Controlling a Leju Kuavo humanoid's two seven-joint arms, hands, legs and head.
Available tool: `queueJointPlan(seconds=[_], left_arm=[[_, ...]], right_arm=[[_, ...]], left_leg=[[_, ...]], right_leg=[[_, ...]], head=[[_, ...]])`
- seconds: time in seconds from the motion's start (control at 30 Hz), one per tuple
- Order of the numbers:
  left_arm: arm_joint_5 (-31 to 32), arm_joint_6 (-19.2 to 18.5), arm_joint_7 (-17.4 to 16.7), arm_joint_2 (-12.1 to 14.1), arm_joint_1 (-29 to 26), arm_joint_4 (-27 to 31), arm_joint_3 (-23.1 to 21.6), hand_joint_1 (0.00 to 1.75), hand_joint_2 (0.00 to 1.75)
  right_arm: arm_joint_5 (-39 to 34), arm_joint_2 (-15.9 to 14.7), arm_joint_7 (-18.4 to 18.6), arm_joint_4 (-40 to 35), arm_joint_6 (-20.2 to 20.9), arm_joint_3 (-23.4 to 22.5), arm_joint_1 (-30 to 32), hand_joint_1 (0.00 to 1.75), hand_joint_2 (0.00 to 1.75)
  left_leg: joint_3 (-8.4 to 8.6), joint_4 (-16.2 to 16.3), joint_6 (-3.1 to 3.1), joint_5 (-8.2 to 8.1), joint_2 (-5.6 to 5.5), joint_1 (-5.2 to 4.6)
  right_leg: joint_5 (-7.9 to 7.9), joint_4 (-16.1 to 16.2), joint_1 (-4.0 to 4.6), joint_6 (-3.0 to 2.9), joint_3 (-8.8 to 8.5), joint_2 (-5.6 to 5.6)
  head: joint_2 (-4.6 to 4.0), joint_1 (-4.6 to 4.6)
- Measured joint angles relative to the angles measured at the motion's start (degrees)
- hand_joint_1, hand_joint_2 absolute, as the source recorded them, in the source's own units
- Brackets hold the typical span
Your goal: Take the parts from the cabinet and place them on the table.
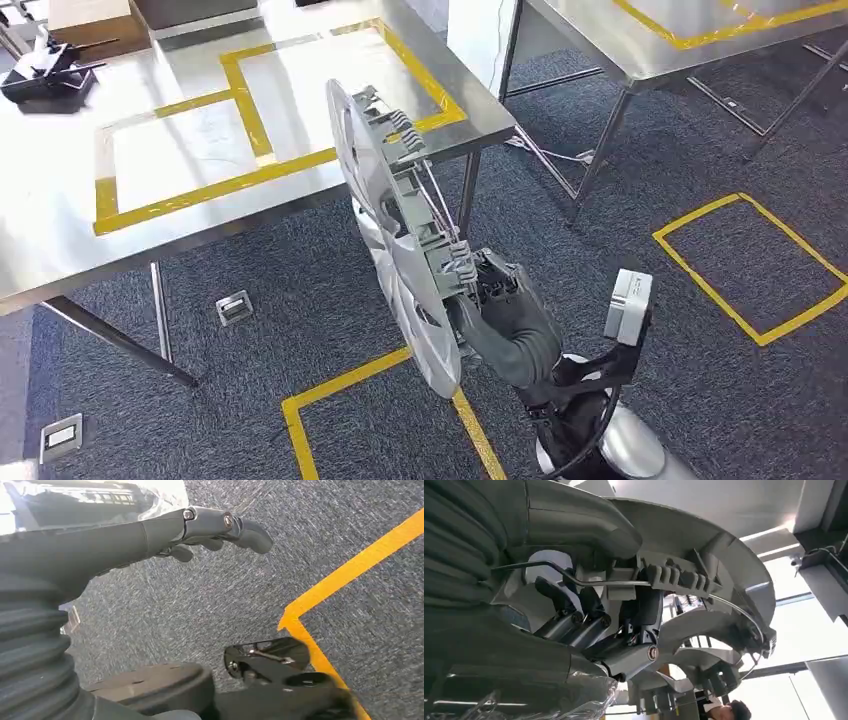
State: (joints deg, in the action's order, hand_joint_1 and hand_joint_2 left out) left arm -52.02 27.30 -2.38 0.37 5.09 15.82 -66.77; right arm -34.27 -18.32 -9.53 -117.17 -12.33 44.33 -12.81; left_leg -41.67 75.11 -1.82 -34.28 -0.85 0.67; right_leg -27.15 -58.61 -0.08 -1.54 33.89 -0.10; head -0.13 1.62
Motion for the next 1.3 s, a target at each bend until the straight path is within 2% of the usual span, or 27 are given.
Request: queueJointPlan(seconds=[0.03, 0.1, 0.13, 0.2, 0.3, 0.33, 0.37, 0.43, 0.47, 0.5, 0.53, 0.6, 0.67, 0.73, 0.8, 0.83, 0.87, 0.93, 0.97, 1.0, 1.03, 1.1, 1.13, 1.17, 1.2, 1.23, 1.3], left_arm=[[0.0, 0.0, 0.0, 0.0, 0.0, 0.0, 0.0, 0.00, 1.75], [0.0, 0.0, 0.0, 0.0, 0.1, 0.0, 0.0, 0.00, 1.75], [0.0, 0.0, 0.0, 0.0, 0.1, 0.0, 0.0, 0.00, 1.75], [0.0, 0.0, 0.1, 0.0, 0.2, 0.0, 0.0, 0.00, 1.75], [-0.1, 0.0, 0.1, 0.1, 0.0, 0.0, 0.0, 0.00, 1.75], [-0.1, 0.0, 0.2, 0.1, 0.1, 0.0, 0.0, 0.00, 1.75], [0.0, 0.0, 0.2, 0.1, 0.2, 0.0, 0.0, 0.00, 1.75], [0.0, 0.0, 0.2, 0.0, 0.2, 0.0, 0.0, 0.00, 1.75], [0.1, 0.0, 0.2, 0.1, 0.1, 0.0, 0.0, 0.00, 1.75], [0.1, 0.0, 0.2, 0.1, 0.1, 0.0, 0.0, 0.00, 1.75], [0.2, 0.0, 0.2, 0.1, 0.1, 0.0, -0.1, 0.00, 1.75], [0.3, 0.0, 0.2, 0.0, 0.1, 0.0, -0.1, 0.00, 1.75], [0.4, -0.1, 0.2, 0.0, 0.2, 0.0, -0.4, 0.00, 1.75], [0.6, -0.3, 0.2, -0.1, 0.2, 0.1, -0.7, 0.00, 1.75], [0.8, -0.3, 0.2, -0.1, 0.3, 0.1, -0.9, 0.00, 1.75], [0.9, -0.3, 0.4, 0.0, 0.3, 0.1, -1.0, 0.00, 1.75], [1.1, -0.3, 0.4, 0.0, 0.4, 0.1, -1.0, 0.00, 1.75], [1.1, -0.4, 0.4, 0.0, 0.3, 0.1, -1.1, 0.00, 1.75], [1.2, -0.4, 0.4, 0.0, 0.2, 0.1, -1.3, 0.00, 1.75], [1.2, -0.4, 0.4, 0.0, 0.2, 0.1, -1.5, 0.00, 1.75], [1.2, -0.4, 0.4, 0.0, 0.2, 0.1, -1.6, 0.00, 1.75], [1.3, -0.4, 0.4, 0.0, 0.2, 0.1, -1.7, 0.00, 1.75], [1.3, -0.4, 0.4, 0.0, 0.3, 0.1, -1.8, 0.00, 1.75], [1.3, -0.4, 0.4, -0.1, 0.3, 0.1, -2.0, 0.00, 1.75], [1.4, -0.5, 0.4, -0.1, 0.4, 0.1, -2.1, 0.00, 1.75], [1.4, -0.5, 0.4, 0.0, 0.4, 0.1, -2.2, 0.00, 1.75], [1.4, -0.5, 0.3, 0.0, 0.3, 0.1, -2.4, 0.00, 1.75]], right_arm=[[0.0, 0.0, 0.0, 0.0, 0.0, 0.0, 0.1, 1.75, 1.75], [0.0, 0.0, 0.0, 0.0, 0.0, 0.0, 0.0, 1.75, 1.75], [0.0, 0.0, 0.0, 0.0, 0.0, 0.0, 0.0, 1.75, 1.75], [0.0, 0.1, -0.1, 0.0, 0.0, 0.0, 0.0, 1.75, 1.75], [0.0, 0.1, -0.1, 0.0, 0.0, 0.0, 0.0, 1.75, 1.75], [0.0, 0.1, -0.1, 0.0, 0.0, 0.0, 0.0, 1.75, 1.75], [0.0, 0.1, -0.1, 0.0, 0.0, 0.0, -0.1, 1.75, 1.75], [0.0, 0.1, -0.1, 0.0, 0.0, 0.0, 0.0, 1.75, 1.75], [-0.1, 0.1, -0.1, 0.1, 0.0, 0.0, -0.1, 1.75, 1.75], [-0.2, 0.1, 0.0, 0.2, 0.0, 0.0, -0.1, 1.75, 1.75], [-0.2, 0.1, 0.0, 0.3, 0.0, 0.0, -0.3, 1.75, 1.75], [-0.6, 0.1, 0.1, 0.3, -0.2, -0.1, -1.1, 1.75, 1.75], [-0.8, 0.1, 0.1, 0.5, -0.2, 0.0, -2.3, 1.75, 1.75], [-0.9, 0.2, 0.2, 0.5, -0.5, -0.1, -3.5, 1.75, 1.75], [-0.9, 0.2, 0.3, 0.6, -0.6, -0.1, -4.3, 1.75, 1.75], [-0.9, 0.2, 0.4, 0.7, -0.7, -0.1, -4.7, 1.75, 1.75], [-0.9, 0.2, 0.4, 1.0, -0.8, -0.1, -5.4, 1.75, 1.75], [-1.0, 0.2, 0.5, 1.4, -1.0, -0.1, -6.8, 1.75, 1.75], [-1.1, 0.2, 0.5, 1.6, -1.1, 0.0, -7.2, 1.75, 1.75], [-1.2, 0.3, 0.6, 1.9, -1.2, 0.0, -7.6, 1.75, 1.75], [-1.2, 0.3, 0.8, 2.1, -1.6, 0.0, -7.9, 1.75, 1.75], [-1.1, 0.3, 1.3, 2.5, -2.1, 0.0, -9.0, 1.75, 1.75], [-1.1, 0.3, 1.4, 2.7, -2.2, 0.1, -9.4, 1.75, 1.75], [-1.1, 0.3, 1.4, 2.8, -2.3, 0.1, -10.0, 1.75, 1.75], [-1.1, 0.3, 1.5, 2.9, -2.3, 0.2, -10.4, 1.75, 1.75], [-1.1, 0.3, 1.5, 3.0, -2.4, 0.2, -10.6, 1.75, 1.75], [-1.1, 0.3, 1.6, 3.2, -2.5, 0.3, -10.9, 1.75, 1.75]], left_leg=[[0.97, -3.1, -0.19, 2.86, 0.01, 0.16], [4.60, -13.0, -0.53, 9.08, 0.15, 0.49], [5.10, -13.0, -0.52, 8.08, 0.11, -0.05], [5.93, -14.9, 1.10, 6.68, 0.01, -0.14], [6.34, -15.4, 2.31, 6.45, -0.03, 0.10], [6.53, -15.4, 2.68, 6.23, -0.04, 0.05], [6.69, -15.4, 3.02, 6.00, -0.03, -0.02], [7.17, -15.4, 3.44, 5.51, -0.01, -0.26], [7.55, -15.3, 3.53, 5.18, -0.03, -0.40], [8.11, -15.3, 3.55, 4.80, -0.10, -0.53], [8.78, -15.3, 3.53, 4.33, -0.26, -0.58], [10.27, -15.3, 3.28, 3.26, -0.37, -0.57], [10.14, -15.2, 2.63, 2.65, -0.42, -0.66], [9.81, -15.4, 2.05, 2.62, -0.26, -0.51], [10.23, -15.8, 1.47, 1.97, -0.17, -0.63], [10.14, -14.7, 1.33, 1.71, -0.09, -0.68], [8.39, -11.7, 1.15, 0.64, -0.09, -0.65], [2.83, -2.8, 0.63, -1.97, -0.08, -0.45], [0.59, 0.0, 0.36, -2.06, -0.07, -0.33], [-0.41, 0.2, 0.09, -0.73, -0.05, -0.17], [-0.08, -1.9, -0.11, 1.74, -0.02, 0.01], [3.16, -11.1, -0.49, 8.70, 0.11, 0.37], [3.97, -12.4, -0.68, 8.43, 0.18, 0.26], [4.14, -13.0, -0.35, 8.52, 0.15, -0.09], [5.06, -14.3, 0.45, 7.01, 0.17, -0.11], [4.93, -14.3, 1.14, 6.67, 0.06, -0.21], [5.29, -14.8, 1.95, 6.53, -0.03, -0.02]], right_leg=[[-0.43, -0.1, -0.16, 0.21, -0.55, 0.05], [-1.53, -0.4, -0.49, 0.88, -1.79, 0.11], [-1.84, -0.5, -0.25, 1.30, -1.90, 0.19], [-2.03, -0.7, -0.28, 1.84, -1.47, 0.29], [-2.82, -0.7, -0.55, 2.77, -1.62, 0.19], [-3.60, -2.8, -0.53, 2.90, -0.69, 0.19], [-5.06, -6.5, -0.53, 2.96, 1.31, 0.21], [-7.90, -15.7, -0.52, 3.05, 6.86, 0.21], [-7.81, -18.4, -0.52, 3.01, 8.94, 0.21], [-6.29, -18.3, -0.48, 2.81, 9.61, 0.22], [-3.58, -15.6, -0.39, 2.53, 9.00, 0.24], [3.30, -5.8, 0.10, 1.73, 5.70, 0.27], [3.13, -3.4, 0.64, 1.12, 4.67, 0.39], [1.68, -2.4, 0.85, 0.53, 4.29, 0.42], [1.57, -0.8, 0.16, 0.24, 3.30, 0.40], [1.50, -0.2, 0.19, 0.17, 2.52, 0.33], [1.34, 0.1, 0.15, -0.09, 2.02, 0.13], [0.84, 0.1, 0.13, -0.27, 1.49, 0.12], [0.50, 0.1, 0.13, -0.27, 1.13, 0.12], [0.08, 0.0, 0.08, -0.18, 0.62, 0.15], [-0.37, -0.1, -0.01, -0.02, 0.01, 0.19], [-1.63, -0.5, -0.36, 0.50, -1.47, 0.23], [-2.16, -0.5, -0.46, 0.91, -1.83, 0.28], [-2.41, -0.9, -0.09, 1.31, -1.74, 0.35], [-2.41, -0.9, -0.14, 1.61, -1.45, 0.42], [-2.49, -0.9, -0.14, 1.80, -1.34, 0.39], [-2.93, -0.6, -0.17, 2.46, -1.67, 0.22]], head=[[0.00, -0.02], [0.00, -0.04], [0.00, -0.17], [0.00, -0.22], [0.00, -0.13], [0.00, 0.00], [0.00, 0.20], [0.00, 0.29], [0.00, 0.31], [0.00, 0.29], [0.00, 0.33], [0.00, 0.33], [0.00, 0.00], [0.00, 0.17], [0.00, 0.31], [0.00, 0.15], [0.00, 0.09], [0.00, 0.05], [0.00, 0.07], [0.00, 0.00], [0.00, 0.05], [0.00, 0.02], [0.00, 0.05], [0.00, -0.33], [0.00, -0.33], [0.00, -0.33], [0.00, -0.26]])
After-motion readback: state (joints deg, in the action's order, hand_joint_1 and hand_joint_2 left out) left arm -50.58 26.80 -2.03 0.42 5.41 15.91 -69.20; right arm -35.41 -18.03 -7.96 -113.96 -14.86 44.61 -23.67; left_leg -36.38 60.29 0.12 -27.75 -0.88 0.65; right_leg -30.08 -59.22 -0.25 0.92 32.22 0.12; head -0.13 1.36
